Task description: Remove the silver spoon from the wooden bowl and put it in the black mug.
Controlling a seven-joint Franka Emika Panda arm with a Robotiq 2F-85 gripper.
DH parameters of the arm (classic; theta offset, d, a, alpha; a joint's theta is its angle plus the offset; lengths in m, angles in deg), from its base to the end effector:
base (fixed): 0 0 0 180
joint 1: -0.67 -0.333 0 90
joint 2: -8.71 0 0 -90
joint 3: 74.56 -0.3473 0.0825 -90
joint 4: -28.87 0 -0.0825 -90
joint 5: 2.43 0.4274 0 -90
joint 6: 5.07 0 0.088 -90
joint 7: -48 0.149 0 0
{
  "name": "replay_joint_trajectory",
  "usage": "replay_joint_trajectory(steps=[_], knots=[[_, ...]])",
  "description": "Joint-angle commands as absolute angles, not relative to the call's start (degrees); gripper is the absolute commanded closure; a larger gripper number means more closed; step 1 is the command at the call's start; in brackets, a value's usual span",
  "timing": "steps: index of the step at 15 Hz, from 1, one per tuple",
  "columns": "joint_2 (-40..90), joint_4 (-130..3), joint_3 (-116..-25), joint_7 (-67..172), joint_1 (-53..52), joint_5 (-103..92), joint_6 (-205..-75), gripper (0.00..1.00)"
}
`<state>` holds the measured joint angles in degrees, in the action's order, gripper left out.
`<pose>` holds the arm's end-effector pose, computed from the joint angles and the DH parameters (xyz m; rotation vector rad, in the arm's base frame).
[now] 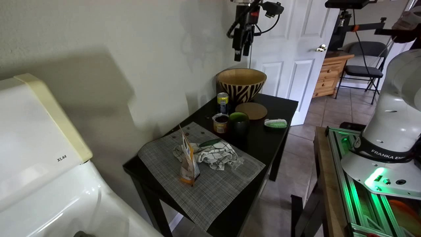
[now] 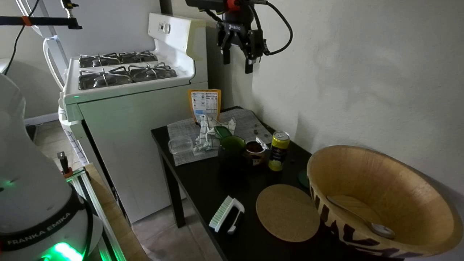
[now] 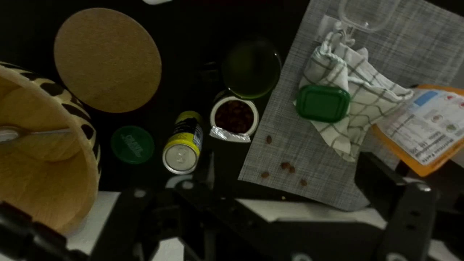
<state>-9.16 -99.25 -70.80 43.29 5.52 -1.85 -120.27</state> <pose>0.4964 -0.0755 0.4772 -3.1172 0.1087 -0.1382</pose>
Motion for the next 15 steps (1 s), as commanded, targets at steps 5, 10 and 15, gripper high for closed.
replay_joint_trajectory(steps=[5, 10, 15], knots=[[-0.6, -88.4, -69.0, 56.2, 8.2, -0.4, -126.0, 0.00], [9.4, -77.6, -65.7, 65.7, 11.6, -0.8, -127.2, 0.00], [17.1, -69.9, -61.1, 75.4, 14.1, -4.9, -126.5, 0.00]])
